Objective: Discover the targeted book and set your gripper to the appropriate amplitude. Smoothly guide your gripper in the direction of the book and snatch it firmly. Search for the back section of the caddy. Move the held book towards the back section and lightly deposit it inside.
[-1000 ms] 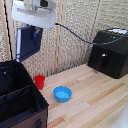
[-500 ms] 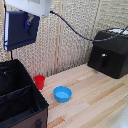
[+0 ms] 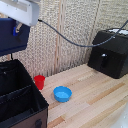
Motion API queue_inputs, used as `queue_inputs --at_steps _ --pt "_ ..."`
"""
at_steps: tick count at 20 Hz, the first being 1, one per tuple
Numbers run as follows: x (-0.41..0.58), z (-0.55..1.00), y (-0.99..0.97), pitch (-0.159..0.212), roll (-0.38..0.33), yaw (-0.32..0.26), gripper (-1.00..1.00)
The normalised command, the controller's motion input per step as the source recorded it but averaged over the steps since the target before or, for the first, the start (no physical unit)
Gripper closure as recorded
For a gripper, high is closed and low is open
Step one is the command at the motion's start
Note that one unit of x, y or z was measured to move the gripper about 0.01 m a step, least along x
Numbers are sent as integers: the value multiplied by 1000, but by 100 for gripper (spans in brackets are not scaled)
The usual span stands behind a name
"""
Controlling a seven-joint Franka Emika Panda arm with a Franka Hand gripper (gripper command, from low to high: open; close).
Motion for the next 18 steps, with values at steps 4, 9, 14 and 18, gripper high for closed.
queue_inputs --at_steps 4,9,14,18 --pt "205 -151 827 76 -85 -55 100" --pt "234 -274 567 133 -196 -56 100" --pt "383 -4 37 129 -292 -112 100" --pt "579 131 30 69 -276 -78 100"
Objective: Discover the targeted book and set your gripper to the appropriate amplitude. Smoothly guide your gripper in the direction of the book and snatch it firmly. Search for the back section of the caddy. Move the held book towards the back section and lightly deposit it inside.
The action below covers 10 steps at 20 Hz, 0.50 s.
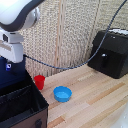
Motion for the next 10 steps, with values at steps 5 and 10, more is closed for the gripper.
queue_inputs --at_steps 5,10 --pt "397 46 92 64 -39 -1 -100" --pt "8 546 -139 82 16 -45 -100"
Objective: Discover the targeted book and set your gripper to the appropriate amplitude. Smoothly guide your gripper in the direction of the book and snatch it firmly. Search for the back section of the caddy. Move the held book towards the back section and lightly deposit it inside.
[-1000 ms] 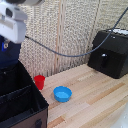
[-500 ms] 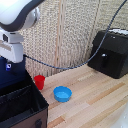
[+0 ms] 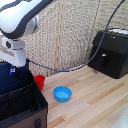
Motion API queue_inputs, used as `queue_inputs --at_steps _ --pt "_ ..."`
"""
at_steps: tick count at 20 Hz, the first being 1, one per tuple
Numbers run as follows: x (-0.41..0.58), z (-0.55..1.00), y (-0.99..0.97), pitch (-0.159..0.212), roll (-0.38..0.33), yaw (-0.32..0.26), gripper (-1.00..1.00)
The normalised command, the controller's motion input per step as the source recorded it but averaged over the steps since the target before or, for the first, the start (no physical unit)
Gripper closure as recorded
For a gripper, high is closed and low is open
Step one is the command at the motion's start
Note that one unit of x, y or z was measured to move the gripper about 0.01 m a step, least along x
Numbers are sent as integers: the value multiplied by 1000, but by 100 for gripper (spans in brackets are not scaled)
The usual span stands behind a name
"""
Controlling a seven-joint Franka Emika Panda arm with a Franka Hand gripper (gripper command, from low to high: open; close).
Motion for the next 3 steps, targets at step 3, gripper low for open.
queue_inputs --at_steps 3 --pt "-19 798 -186 27 0 11 -100"
